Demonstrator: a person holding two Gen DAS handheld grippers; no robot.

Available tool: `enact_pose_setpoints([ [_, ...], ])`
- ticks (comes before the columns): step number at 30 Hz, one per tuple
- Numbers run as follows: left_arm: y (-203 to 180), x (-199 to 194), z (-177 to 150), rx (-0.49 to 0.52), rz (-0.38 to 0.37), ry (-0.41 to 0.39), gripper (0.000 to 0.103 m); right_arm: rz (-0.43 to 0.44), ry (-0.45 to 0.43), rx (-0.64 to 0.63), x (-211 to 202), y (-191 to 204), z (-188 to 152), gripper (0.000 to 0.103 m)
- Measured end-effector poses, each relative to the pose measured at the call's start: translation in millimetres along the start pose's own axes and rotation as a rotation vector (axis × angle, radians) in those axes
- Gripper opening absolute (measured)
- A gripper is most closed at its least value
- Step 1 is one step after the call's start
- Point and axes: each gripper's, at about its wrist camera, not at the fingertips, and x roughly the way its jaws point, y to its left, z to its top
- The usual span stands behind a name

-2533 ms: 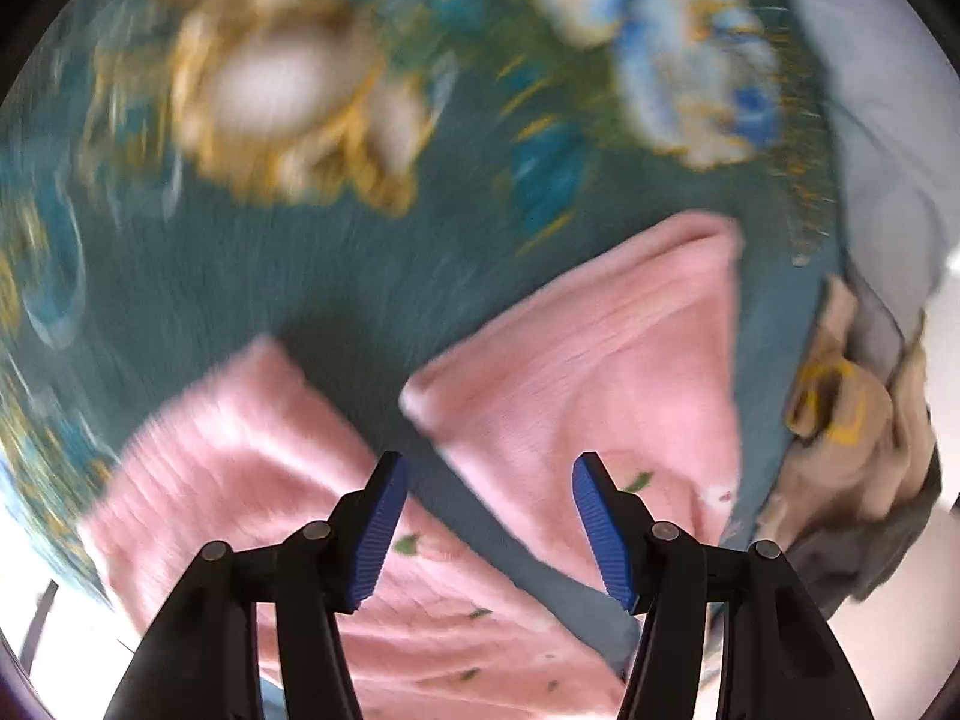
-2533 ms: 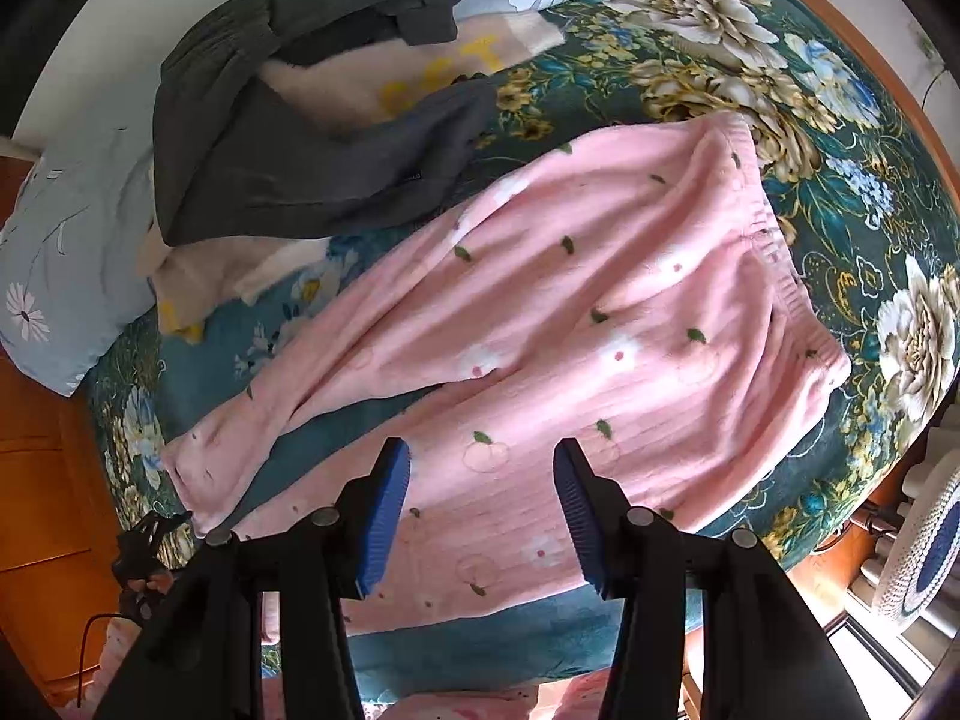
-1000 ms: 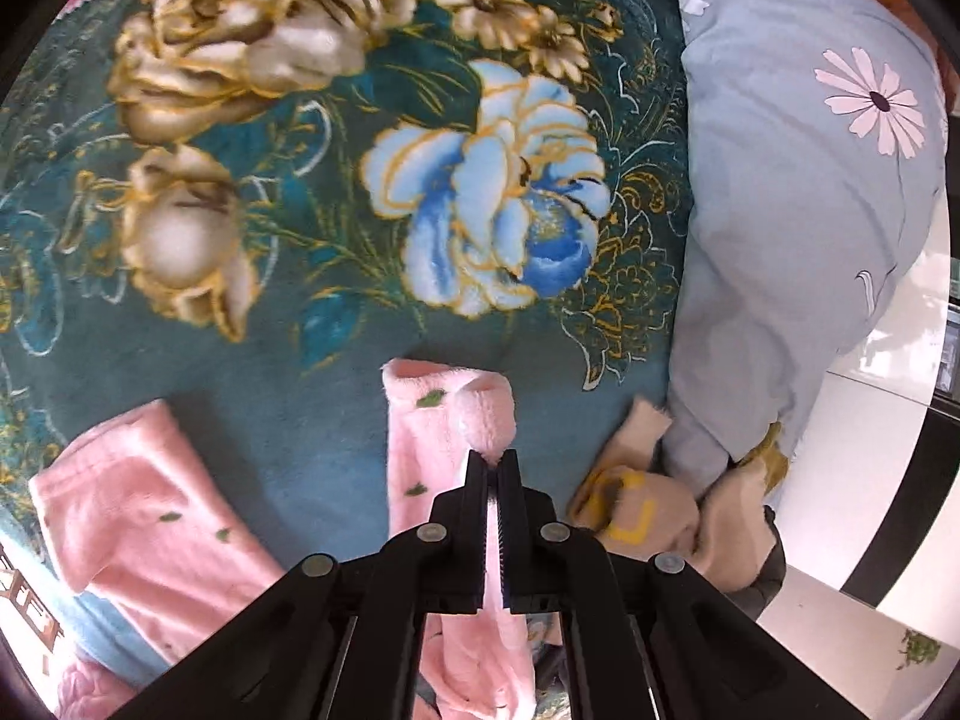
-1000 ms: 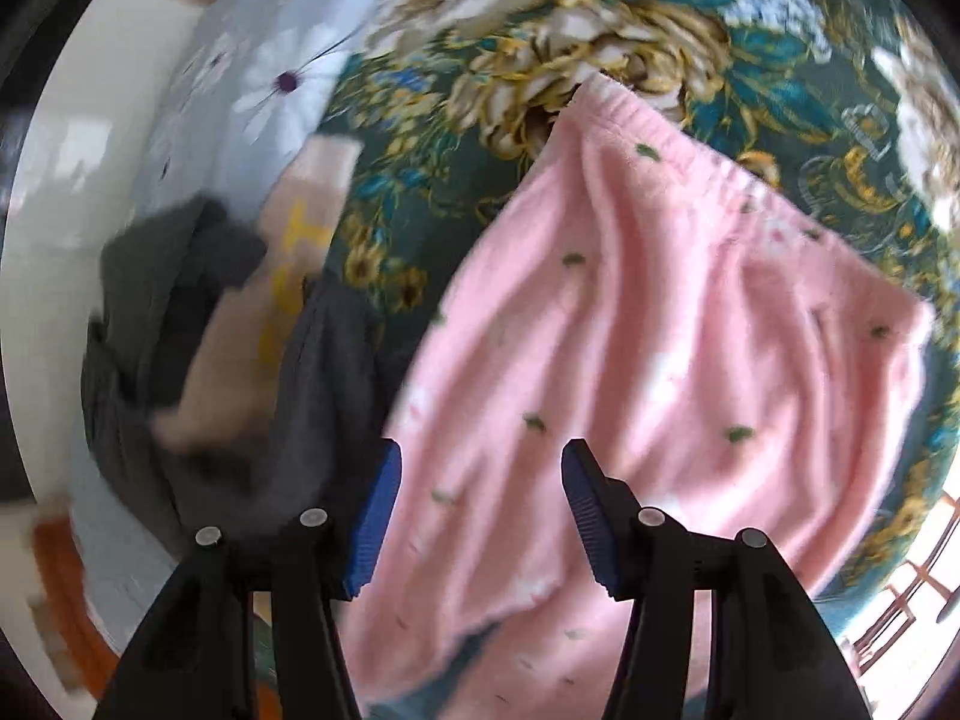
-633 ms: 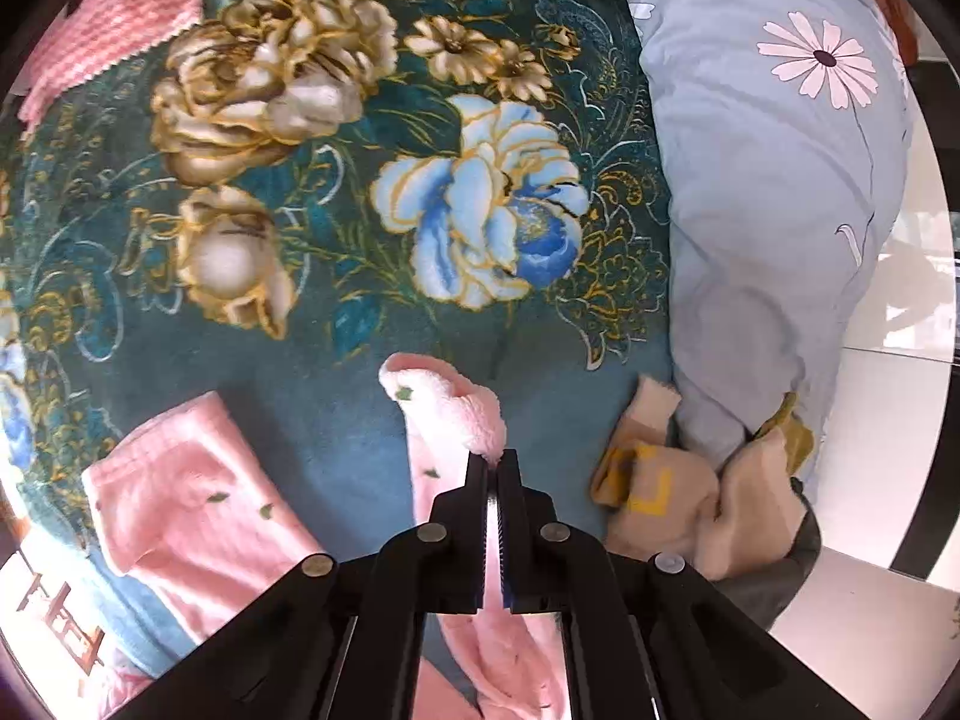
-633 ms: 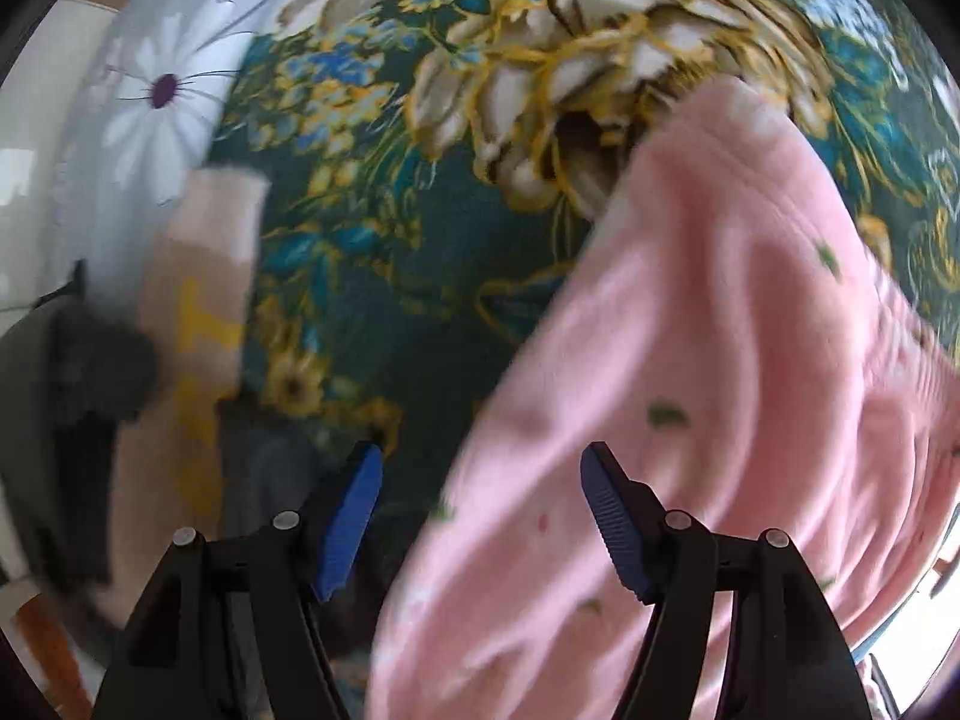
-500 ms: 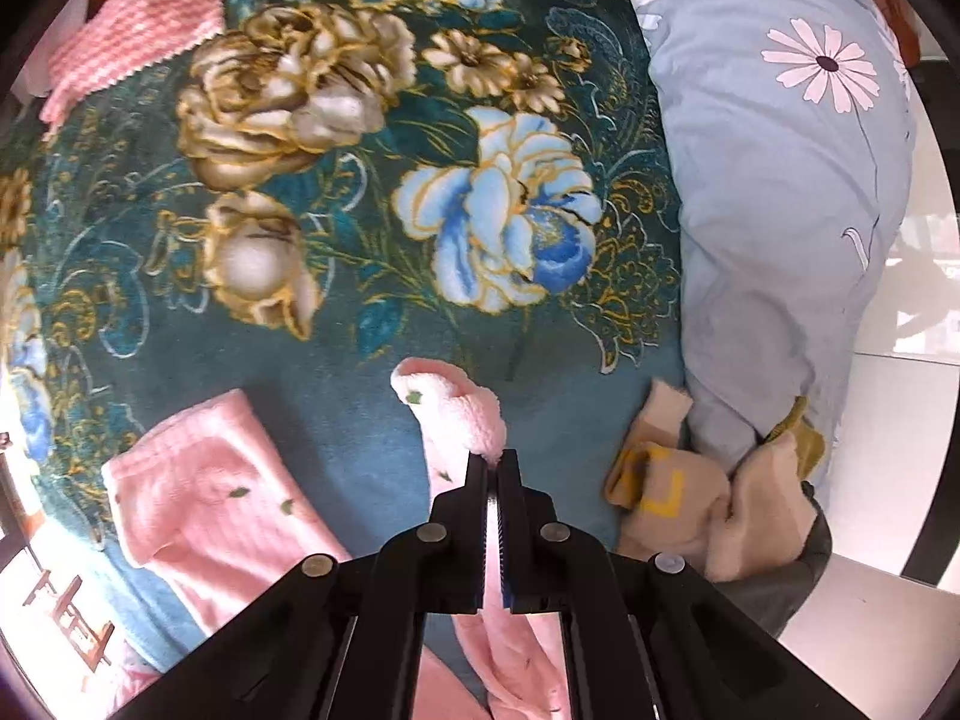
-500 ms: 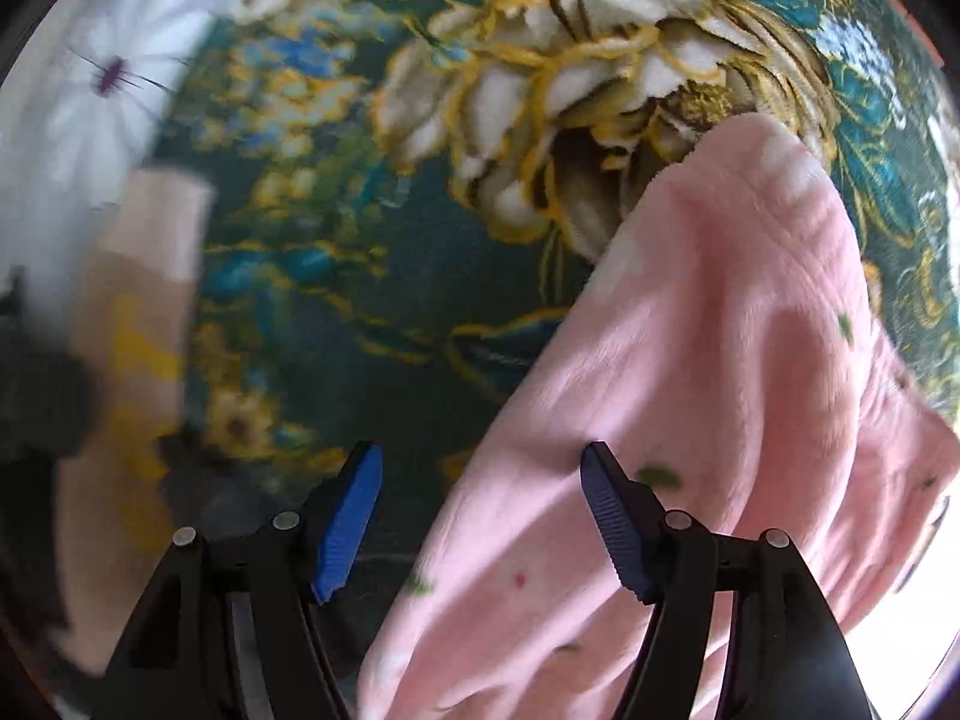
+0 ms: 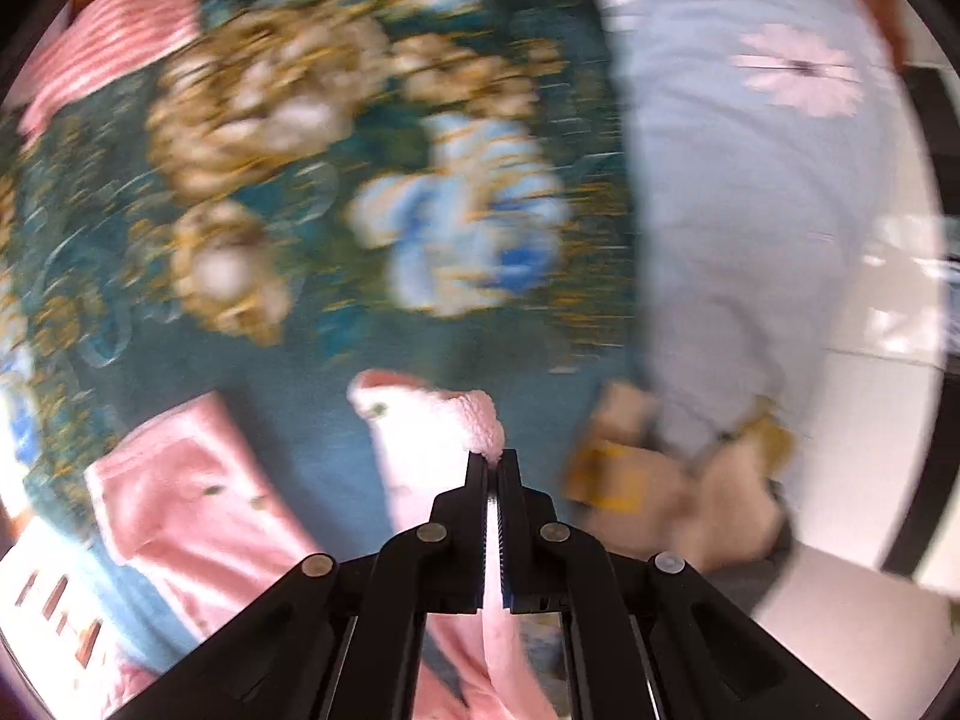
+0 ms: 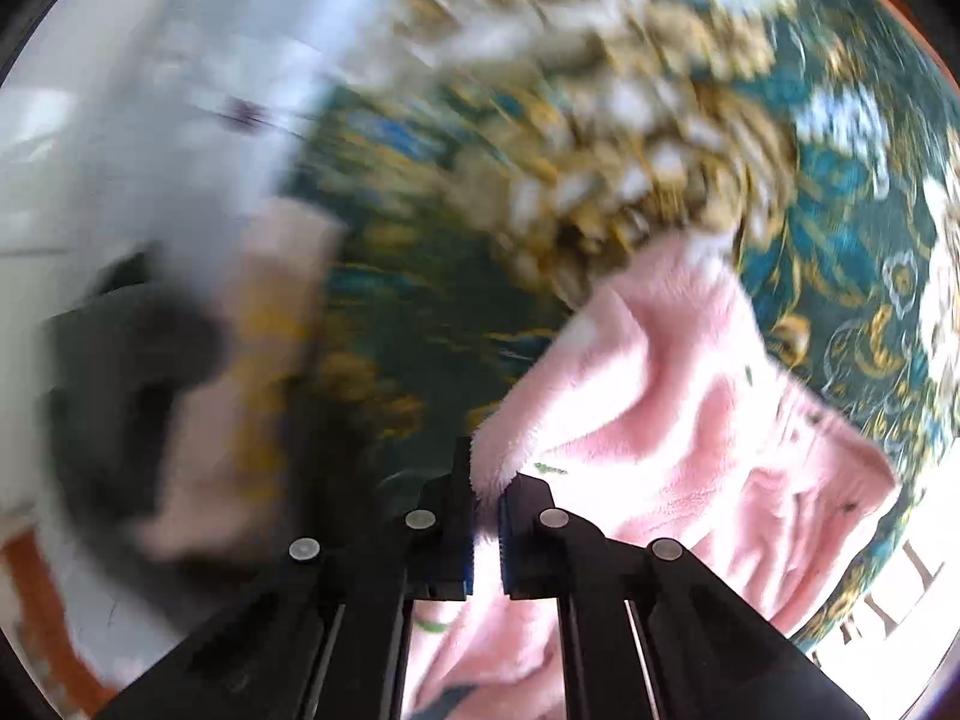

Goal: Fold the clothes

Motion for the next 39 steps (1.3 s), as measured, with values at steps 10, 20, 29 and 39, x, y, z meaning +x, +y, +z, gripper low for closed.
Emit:
enact_pose_setpoints([
  [10,155.7,-15.4,-41.7,0.059,0.183,0.042,0.003,-0.102,0.027,-0.005,-19.7,-134.1,-88.1,0.005],
  [20,182.6,-29.5,-42.4,0.076,0.13,-0.001,0.003,-0.052,-0.024,-0.078,-30.0,-119.0,-101.9,0.005],
  [29,234.1,-23.3,-61.1,0.142,0.22,0.034,0.003,-0.116,-0.042,-0.106,-29.4,-146.4,-110.2,0.005],
  [39,294.8,21.5,-57.2,-0.063,0.266,0.039,0.005,-0.227,0.017,-0.116,-5.4,-152.9,-116.2,0.006],
])
